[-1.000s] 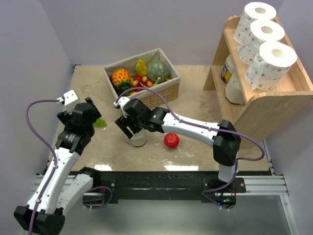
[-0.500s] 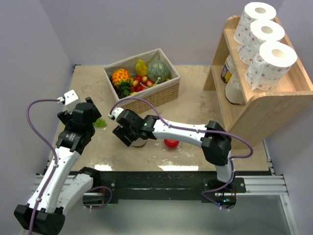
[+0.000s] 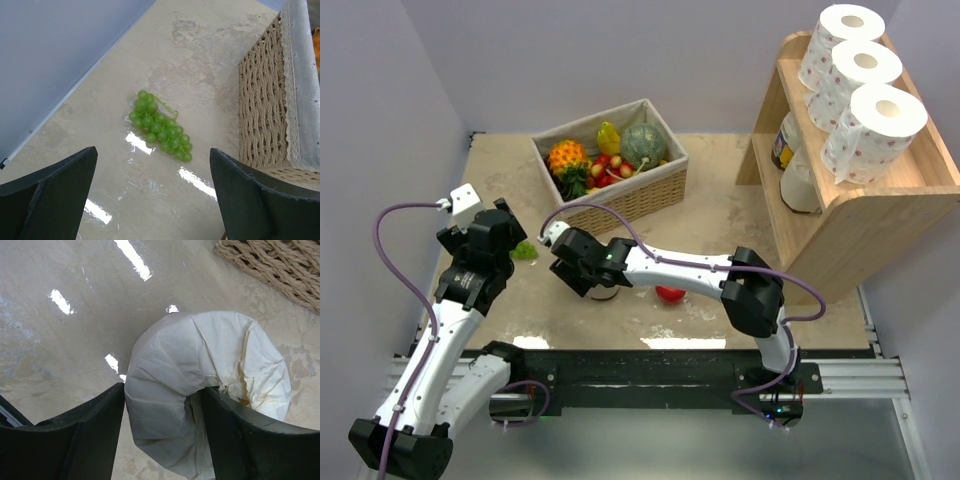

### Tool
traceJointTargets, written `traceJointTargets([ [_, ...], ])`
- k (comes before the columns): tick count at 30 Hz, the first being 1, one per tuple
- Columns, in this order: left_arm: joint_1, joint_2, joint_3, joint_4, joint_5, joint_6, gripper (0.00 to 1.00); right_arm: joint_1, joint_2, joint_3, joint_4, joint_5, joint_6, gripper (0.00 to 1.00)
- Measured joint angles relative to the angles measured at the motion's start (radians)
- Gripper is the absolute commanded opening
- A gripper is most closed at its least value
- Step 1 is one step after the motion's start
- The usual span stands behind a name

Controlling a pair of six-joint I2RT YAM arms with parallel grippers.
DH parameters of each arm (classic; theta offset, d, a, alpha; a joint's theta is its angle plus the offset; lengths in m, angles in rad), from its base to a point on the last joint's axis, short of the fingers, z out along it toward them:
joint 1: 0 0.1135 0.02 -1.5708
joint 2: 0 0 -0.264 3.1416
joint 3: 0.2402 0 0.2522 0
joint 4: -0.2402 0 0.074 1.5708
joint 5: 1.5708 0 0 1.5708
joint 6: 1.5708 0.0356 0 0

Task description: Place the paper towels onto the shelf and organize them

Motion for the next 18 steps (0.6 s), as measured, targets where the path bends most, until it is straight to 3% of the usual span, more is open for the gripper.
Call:
traceJointTargets([
  [10,0.0,-0.003,0.0,0.0,-0.003,0.0,1.0,0.017,0.019,0.041,-0.047,0.053,-0.021,0.45],
  [18,0.0,-0.003,0.0,0.0,-0.002,0.0,1.0,0.023,0.0,0.073,-0.103,0.052,-0.05,0.42],
])
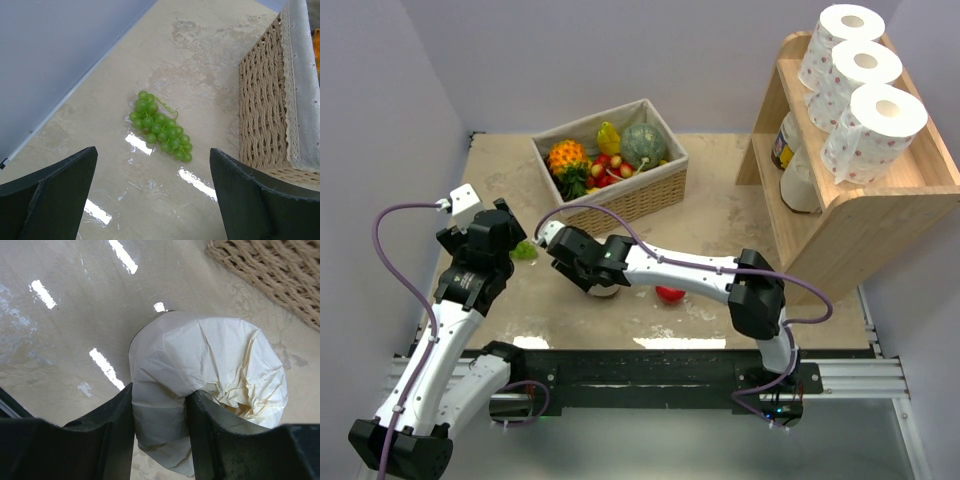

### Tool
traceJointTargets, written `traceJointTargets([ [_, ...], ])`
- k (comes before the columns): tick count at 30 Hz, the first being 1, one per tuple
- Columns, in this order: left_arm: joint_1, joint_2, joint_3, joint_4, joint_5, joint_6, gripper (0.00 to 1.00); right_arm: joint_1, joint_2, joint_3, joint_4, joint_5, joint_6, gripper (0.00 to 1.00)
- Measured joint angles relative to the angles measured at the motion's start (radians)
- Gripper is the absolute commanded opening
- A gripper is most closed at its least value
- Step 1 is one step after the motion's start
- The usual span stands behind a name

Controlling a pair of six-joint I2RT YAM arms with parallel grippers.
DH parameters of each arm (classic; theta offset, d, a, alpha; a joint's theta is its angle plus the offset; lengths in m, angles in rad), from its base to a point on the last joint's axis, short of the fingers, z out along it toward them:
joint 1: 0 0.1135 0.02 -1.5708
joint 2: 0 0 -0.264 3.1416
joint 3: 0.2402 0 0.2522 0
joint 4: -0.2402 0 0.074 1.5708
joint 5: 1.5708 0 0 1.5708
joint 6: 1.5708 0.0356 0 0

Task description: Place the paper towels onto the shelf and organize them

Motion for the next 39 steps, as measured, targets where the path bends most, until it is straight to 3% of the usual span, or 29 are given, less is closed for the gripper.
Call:
traceJointTargets([
  [8,0.0,-0.001,0.0,0.0,0.0,0.0,1.0,0.0,-0.102,0.158,-0.132,0.062,-0.055,0.42],
  [17,0.0,-0.011,0.0,0.0,0.0,0.0,1.0,-0.058,-0.171,0.332,-0.391,0.294,-0.085,0.42],
  [21,0.0,-0.012,0.0,0.0,0.002,0.0,1.0,-0.161,-0.2,0.323,-0.515,0.354,-0.055,0.42],
  [29,0.0,-0.02,0.0,0.0,0.012,0.0,1.0,-0.369,-0.39,0.186,-0.589,0.472,-0.04,0.41],
  [39,0.0,-0.021,0.0,0.001,0.03,0.0,1.0,-0.428,-0.452,0.17,-0.623,0.542,-0.031,0.41],
])
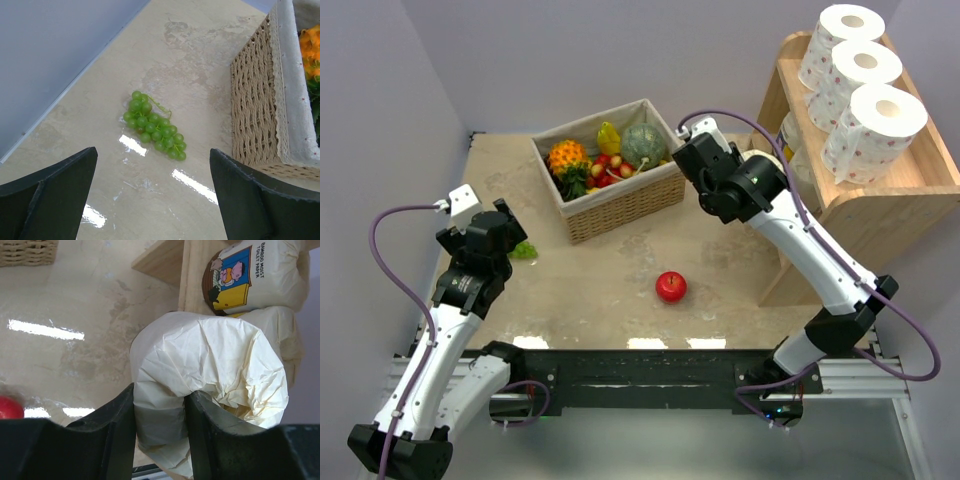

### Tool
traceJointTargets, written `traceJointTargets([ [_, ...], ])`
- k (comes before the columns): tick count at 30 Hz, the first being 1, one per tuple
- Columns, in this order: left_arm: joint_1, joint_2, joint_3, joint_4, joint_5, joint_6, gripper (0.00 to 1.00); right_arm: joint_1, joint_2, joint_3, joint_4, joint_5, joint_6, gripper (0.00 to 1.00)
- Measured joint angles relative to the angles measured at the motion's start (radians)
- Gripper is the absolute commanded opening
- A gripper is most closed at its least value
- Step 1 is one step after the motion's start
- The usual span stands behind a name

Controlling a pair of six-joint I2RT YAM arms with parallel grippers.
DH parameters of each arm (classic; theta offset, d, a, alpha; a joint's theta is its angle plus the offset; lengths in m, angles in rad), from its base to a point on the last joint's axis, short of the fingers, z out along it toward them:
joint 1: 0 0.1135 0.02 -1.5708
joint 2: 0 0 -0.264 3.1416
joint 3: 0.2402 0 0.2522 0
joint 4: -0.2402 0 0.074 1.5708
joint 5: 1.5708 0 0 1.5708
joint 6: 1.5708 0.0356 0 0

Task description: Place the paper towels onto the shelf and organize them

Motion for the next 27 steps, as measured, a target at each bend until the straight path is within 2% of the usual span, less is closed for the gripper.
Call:
traceJointTargets([
  [11,0.0,-0.001,0.0,0.001,0.01,0.0,1.0,0.0,-0.026,-0.076,-0.083,-0.005,0.105,0.42],
  [27,-0.002,-0.001,0.0,0.001,0.023,0.0,1.0,-0.001,-0.076,-0.138,-0.093,0.019,0.21,0.43],
])
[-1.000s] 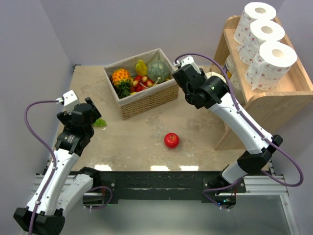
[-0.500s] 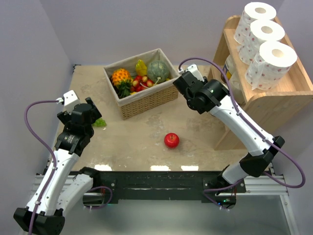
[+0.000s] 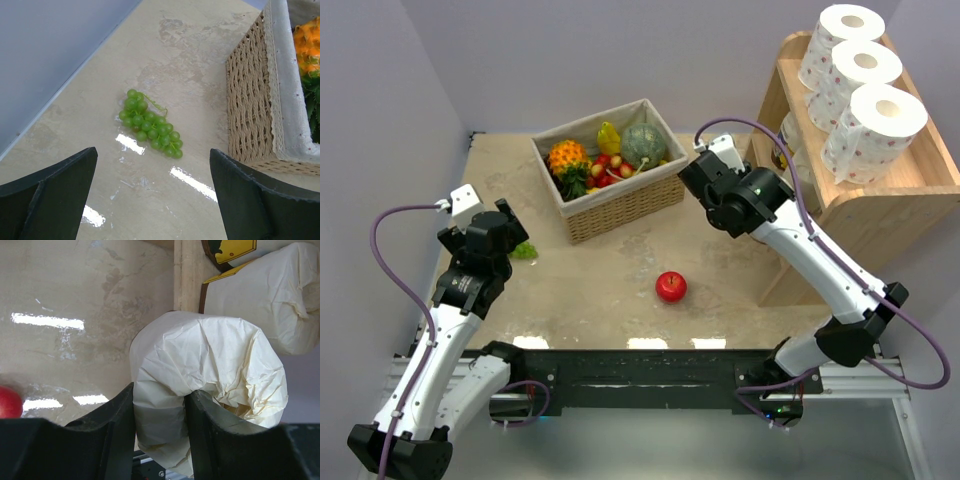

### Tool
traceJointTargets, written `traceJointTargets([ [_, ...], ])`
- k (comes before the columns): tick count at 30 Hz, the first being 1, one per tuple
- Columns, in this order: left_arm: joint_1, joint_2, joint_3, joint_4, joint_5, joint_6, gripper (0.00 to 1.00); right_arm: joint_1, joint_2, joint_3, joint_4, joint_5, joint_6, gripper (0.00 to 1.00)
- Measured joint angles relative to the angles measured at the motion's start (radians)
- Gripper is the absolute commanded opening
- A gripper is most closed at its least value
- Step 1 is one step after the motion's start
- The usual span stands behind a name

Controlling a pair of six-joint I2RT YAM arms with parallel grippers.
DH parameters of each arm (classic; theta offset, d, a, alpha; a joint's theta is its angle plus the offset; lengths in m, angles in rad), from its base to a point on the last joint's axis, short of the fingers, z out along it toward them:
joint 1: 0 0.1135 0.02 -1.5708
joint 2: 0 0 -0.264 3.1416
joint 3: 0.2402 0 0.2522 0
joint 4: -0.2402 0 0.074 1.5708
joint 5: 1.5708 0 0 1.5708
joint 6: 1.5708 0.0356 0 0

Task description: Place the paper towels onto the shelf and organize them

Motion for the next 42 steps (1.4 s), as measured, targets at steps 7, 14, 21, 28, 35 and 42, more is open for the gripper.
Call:
traceJointTargets([
  [7,-0.001,0.0,0.0,0.0,0.0,0.0,1.0,0.0,-0.006,-0.021,0.0,0.0,0.02,0.43],
  [14,-0.008,0.0,0.0,0.0,0.001,0.0,1.0,-0.006,-0.047,-0.033,-0.001,0.014,0.035,0.45],
  [21,-0.017,0.0,0.0,0.0,0.003,0.0,1.0,-0.033,-0.076,-0.053,-0.001,0.064,0.054,0.49],
  [28,-0.034,0.0,0.0,0.001,0.003,0.0,1.0,-0.053,-0.091,-0.106,0.024,0.116,0.08,0.52],
  [35,-0.042,-0.001,0.0,0.001,0.003,0.0,1.0,-0.101,-0.093,-0.109,0.025,0.167,0.105,0.59],
  [42,-0.048,-0.01,0.0,0.001,0.002,0.0,1.0,-0.108,-0.09,-0.109,0.018,0.193,0.117,0.63],
])
